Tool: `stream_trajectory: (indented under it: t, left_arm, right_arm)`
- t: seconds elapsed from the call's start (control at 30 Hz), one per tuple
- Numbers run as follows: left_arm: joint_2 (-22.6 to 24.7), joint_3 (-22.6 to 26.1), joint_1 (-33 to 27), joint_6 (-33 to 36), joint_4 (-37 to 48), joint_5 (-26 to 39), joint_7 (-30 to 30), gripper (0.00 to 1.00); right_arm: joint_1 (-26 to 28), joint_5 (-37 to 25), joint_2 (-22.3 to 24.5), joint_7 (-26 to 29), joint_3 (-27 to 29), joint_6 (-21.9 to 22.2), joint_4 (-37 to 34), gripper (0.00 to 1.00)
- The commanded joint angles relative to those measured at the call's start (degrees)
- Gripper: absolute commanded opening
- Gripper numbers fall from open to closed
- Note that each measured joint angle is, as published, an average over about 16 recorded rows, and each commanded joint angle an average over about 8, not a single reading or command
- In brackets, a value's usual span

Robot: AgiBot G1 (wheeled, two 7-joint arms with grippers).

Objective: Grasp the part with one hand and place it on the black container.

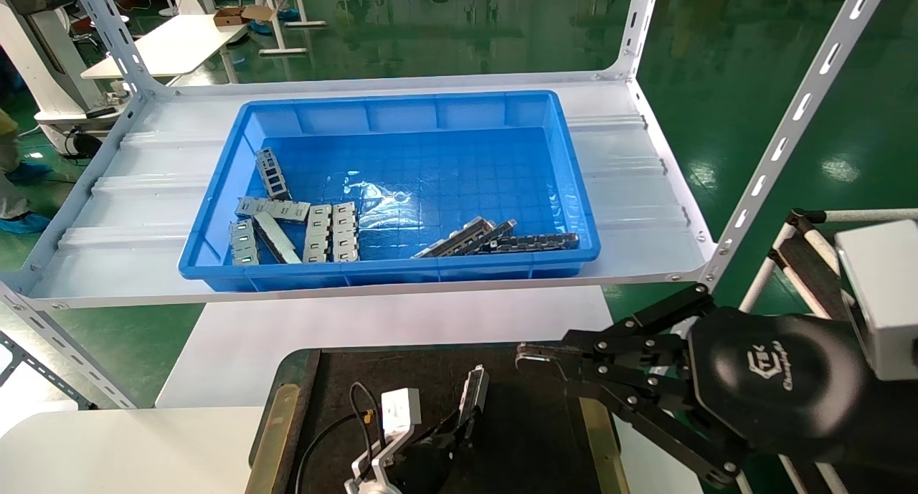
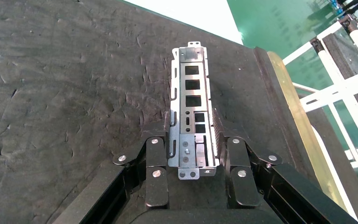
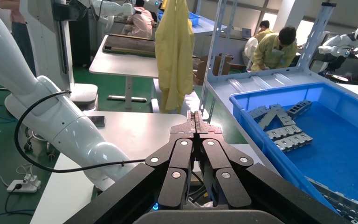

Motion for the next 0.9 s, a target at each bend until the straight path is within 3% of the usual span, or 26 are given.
stream_trajectory:
  t: [0.03,0.1,0.13,0.9]
  left_arm:
    - [0.0,0.8,-0.1,-0.7,0.0,-0.2,-0.8,0.92]
    - [0.0,1.5,-0.2,-1.2,0.0,-0.2,-1.8,1.00]
    - [0.0,1.8,-0.3,-1.5,-0.1,-0.1,-2.3,1.00]
    - [-0.3,8.2,-3.0,-5.1,-1.7,4.5,-14.4,1.00]
  right_arm:
    - [0.0,0.0,0.0,0.0,0.0,0.0,0.0,0.78]
    - [0.0,0.0,0.0,0.0,0.0,0.0,0.0,0.99]
    - [0.0,0.0,0.0,0.0,0.0,0.0,0.0,1.00]
    - [0.0,0.1,0.0,0.0,-0.1,0.0,0.0,1.00]
